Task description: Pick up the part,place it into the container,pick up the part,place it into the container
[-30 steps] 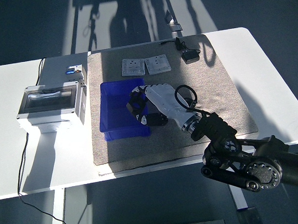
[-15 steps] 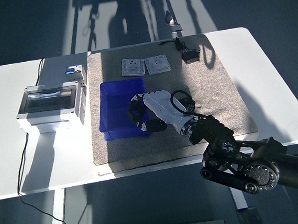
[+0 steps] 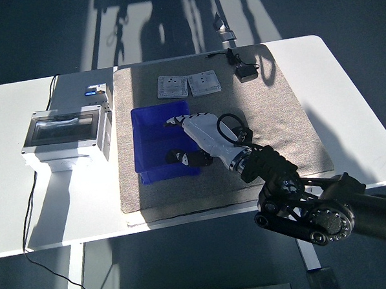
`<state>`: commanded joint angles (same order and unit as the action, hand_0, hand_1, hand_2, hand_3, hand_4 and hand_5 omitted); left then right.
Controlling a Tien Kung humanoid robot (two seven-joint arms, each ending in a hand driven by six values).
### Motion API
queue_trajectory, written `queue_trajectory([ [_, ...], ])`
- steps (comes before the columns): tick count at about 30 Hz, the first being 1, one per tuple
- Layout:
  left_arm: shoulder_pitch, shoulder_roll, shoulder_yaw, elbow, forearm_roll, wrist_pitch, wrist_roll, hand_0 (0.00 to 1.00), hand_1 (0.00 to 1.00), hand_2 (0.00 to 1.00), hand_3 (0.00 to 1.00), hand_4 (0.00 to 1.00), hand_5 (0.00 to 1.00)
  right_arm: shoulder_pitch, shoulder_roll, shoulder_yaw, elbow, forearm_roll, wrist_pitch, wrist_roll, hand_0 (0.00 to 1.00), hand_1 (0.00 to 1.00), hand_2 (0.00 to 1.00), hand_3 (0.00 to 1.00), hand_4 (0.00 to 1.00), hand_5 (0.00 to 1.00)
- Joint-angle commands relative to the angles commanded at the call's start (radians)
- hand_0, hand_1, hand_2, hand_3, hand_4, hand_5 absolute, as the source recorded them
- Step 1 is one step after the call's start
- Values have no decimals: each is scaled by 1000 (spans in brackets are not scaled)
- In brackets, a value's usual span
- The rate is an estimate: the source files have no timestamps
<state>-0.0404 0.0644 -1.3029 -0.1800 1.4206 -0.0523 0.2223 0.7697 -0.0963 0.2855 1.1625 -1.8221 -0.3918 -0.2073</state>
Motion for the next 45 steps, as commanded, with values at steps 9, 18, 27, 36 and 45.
queue_trajectory([
  [9,-1,0,-4,0,4,4,-5,702,692,661,377,882,998,-14,-5,45,5,-15,-31,14,883,873,877,977,599,141],
  [18,4,1,-1,0,-15,9,-9,699,689,657,370,886,998,-69,-91,208,36,-69,91,-239,870,855,878,946,684,182],
  [27,-2,-4,-6,0,3,9,-4,699,688,657,368,878,998,-63,-68,162,-43,21,187,-307,859,834,876,936,706,182],
  [36,-6,-4,-7,0,20,10,2,698,686,654,373,870,998,-53,-61,132,-69,35,190,-310,864,839,878,914,731,198],
  [45,-1,-3,-3,0,16,11,-9,698,686,654,380,866,998,-60,-46,104,-123,-19,217,-351,793,768,834,874,741,203],
])
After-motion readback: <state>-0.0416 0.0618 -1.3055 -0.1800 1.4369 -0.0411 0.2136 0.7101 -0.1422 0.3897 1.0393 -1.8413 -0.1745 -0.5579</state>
